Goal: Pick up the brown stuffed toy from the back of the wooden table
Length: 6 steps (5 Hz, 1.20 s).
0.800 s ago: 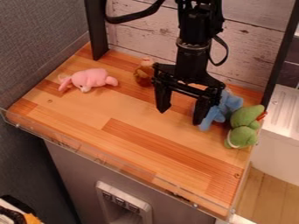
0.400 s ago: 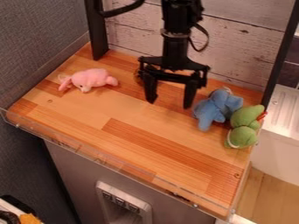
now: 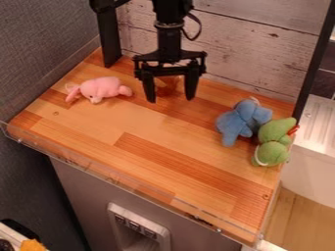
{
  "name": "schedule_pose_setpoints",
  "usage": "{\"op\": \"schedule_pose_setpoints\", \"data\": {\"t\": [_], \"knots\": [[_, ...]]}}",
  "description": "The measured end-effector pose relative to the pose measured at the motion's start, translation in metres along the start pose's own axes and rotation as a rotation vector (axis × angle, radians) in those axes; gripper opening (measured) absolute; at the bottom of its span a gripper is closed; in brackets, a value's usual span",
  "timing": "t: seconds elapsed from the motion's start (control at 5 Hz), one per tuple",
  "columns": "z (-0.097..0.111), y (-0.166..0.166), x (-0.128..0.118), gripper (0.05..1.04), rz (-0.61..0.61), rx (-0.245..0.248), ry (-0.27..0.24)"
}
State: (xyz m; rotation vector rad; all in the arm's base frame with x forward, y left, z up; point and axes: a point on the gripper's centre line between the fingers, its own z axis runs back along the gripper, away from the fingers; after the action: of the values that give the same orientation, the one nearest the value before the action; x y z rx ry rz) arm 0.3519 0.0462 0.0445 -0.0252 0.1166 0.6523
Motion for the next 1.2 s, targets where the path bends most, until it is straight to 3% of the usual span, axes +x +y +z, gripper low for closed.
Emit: {"op": "schedule_pose_setpoints", "data": {"t": [0.2,0.4,0.8,1.0,1.2], "knots": [[0.004,0.001,0.024,0.997,0.029,-0.009,-0.005],[0.005,-0.002,0.036,0.997,-0.052,-0.007,0.0],[0.003,-0.011,0.04,0.997,-0.304,0.008,-0.005],[-0.004,-0.02,0.038,0.999,-0.367,0.022,-0.012],[-0.013,-0.022,0.042,0.999,-0.323,0.019,-0.031]]}}
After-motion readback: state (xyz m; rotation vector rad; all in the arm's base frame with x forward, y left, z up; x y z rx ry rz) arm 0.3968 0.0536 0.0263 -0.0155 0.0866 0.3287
